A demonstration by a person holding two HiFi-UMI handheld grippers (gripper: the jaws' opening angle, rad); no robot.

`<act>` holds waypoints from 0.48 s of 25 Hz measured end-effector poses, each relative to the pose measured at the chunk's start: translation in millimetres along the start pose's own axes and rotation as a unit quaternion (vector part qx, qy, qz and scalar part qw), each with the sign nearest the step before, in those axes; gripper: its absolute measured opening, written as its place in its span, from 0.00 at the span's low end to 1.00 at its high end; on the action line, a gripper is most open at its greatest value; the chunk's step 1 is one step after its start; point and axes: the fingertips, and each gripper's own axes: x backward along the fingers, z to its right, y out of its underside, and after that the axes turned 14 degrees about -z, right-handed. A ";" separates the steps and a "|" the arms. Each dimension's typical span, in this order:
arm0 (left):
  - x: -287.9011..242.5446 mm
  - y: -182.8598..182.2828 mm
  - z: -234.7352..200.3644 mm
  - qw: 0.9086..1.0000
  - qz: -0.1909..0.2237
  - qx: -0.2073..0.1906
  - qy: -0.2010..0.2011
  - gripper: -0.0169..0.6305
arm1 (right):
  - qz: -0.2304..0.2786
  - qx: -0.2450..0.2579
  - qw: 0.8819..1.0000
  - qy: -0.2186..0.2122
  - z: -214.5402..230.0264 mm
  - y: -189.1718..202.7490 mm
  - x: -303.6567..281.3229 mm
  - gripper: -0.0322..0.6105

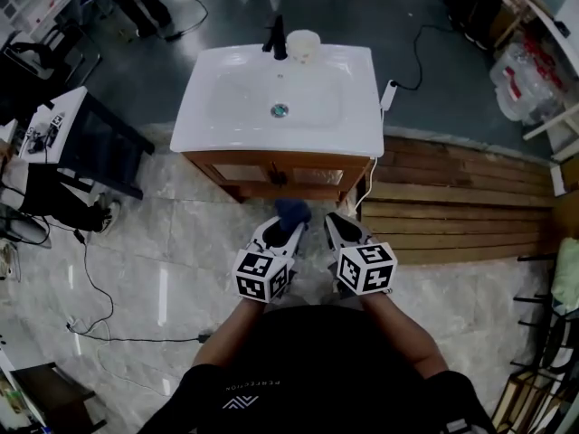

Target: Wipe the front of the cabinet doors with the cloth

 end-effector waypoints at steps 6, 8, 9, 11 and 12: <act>15.1 5.5 -6.4 1.000 0.011 0.011 -0.014 0.18 | -0.003 0.019 1.000 -0.001 -12.4 5.3 0.4 0.12; 19.2 7.3 -9.1 1.000 0.013 0.010 -0.019 0.18 | -0.005 0.025 1.000 -0.002 -15.9 7.1 -0.7 0.12; 21.2 8.9 -10.4 1.000 0.014 0.010 -0.021 0.18 | -0.006 0.027 1.000 -0.002 -17.7 7.4 -0.9 0.12; 24.4 13.0 -13.1 1.000 0.013 0.011 -0.025 0.18 | -0.005 0.031 0.999 0.000 -21.0 7.9 -0.9 0.12; 25.5 14.9 -14.1 1.000 0.013 0.011 -0.026 0.18 | -0.004 0.032 0.999 0.000 -22.2 8.2 -1.2 0.12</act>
